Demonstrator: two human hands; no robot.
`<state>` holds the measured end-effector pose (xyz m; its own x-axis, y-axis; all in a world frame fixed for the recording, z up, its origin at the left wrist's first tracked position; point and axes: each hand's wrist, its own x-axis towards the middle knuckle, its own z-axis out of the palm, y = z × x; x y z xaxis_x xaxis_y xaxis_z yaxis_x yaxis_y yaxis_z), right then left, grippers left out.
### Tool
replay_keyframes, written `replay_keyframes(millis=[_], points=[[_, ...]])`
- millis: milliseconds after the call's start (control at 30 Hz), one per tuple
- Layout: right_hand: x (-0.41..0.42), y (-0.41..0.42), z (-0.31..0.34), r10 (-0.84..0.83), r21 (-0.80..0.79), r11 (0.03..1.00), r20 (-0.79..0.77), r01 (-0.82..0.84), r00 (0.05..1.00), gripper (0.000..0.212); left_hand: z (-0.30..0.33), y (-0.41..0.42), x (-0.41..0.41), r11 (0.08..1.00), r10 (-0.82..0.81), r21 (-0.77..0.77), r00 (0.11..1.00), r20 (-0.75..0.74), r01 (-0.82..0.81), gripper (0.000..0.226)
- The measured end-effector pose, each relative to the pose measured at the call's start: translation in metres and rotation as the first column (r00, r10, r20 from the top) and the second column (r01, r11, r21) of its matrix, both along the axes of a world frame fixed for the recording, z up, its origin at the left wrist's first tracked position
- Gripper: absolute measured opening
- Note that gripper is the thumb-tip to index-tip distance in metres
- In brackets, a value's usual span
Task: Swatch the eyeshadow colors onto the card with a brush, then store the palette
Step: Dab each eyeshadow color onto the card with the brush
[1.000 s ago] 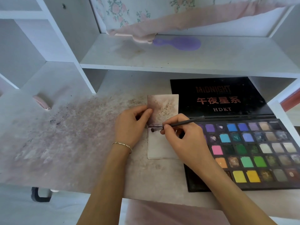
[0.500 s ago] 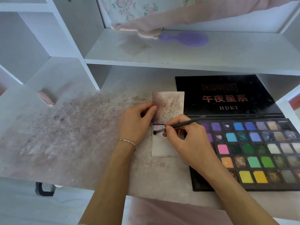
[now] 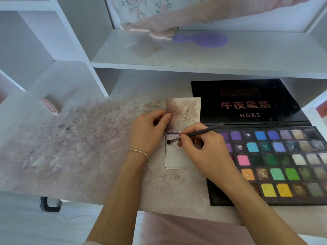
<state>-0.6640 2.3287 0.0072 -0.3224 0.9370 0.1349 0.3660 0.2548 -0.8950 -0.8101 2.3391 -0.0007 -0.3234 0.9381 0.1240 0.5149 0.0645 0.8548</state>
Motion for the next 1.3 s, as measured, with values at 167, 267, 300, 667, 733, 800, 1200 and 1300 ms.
replay_keyframes(millis=[167, 267, 300, 667, 733, 800, 1200, 1300], points=[[-0.001, 0.001, -0.001, -0.002, 0.002, 1.000, 0.002, 0.002, 1.000, 0.012, 0.000, 0.000, 0.000, 1.000, -0.004, 0.002, 1.000, -0.015, 0.004, 0.016], [0.000, 0.001, -0.001, 0.008, -0.004, 1.000, 0.002, -0.008, 1.000, 0.014, 0.000, 0.000, 0.000, 1.000, -0.007, 0.001, 1.000, -0.010, 0.007, 0.017], [0.000, 0.001, -0.001, 0.009, -0.002, 1.000, 0.004, -0.009, 1.000, 0.016, 0.000, 0.000, 0.000, 1.000, -0.009, -0.001, 1.000, -0.012, 0.009, 0.017], [0.000, 0.001, -0.001, 0.015, 0.016, 1.000, 0.013, -0.015, 1.000, 0.018, -0.001, 0.000, -0.001, 1.000, -0.016, 0.005, 1.000, -0.022, 0.016, 0.017], [0.000, 0.001, 0.000, 0.029, 0.006, 1.000, 0.012, -0.029, 1.000, 0.020, -0.001, 0.000, -0.001, 1.000, -0.015, 0.009, 1.000, -0.024, 0.016, 0.017], [-0.001, 0.001, 0.000, 0.026, 0.016, 1.000, 0.014, -0.026, 1.000, 0.019, -0.002, 0.000, -0.001, 1.000, -0.014, 0.013, 1.000, -0.024, 0.015, 0.018], [0.025, 0.000, 0.021, -0.148, 0.067, 0.982, -0.303, 0.176, 0.942, 0.020, -0.001, 0.000, 0.000, 1.000, 0.016, 0.024, 1.000, -0.023, -0.016, 0.015], [0.045, 0.000, 0.023, -0.187, 0.077, 0.974, -0.255, 0.213, 0.949, 0.023, -0.002, 0.000, 0.000, 1.000, 0.008, 0.024, 0.999, -0.039, -0.007, 0.016]])
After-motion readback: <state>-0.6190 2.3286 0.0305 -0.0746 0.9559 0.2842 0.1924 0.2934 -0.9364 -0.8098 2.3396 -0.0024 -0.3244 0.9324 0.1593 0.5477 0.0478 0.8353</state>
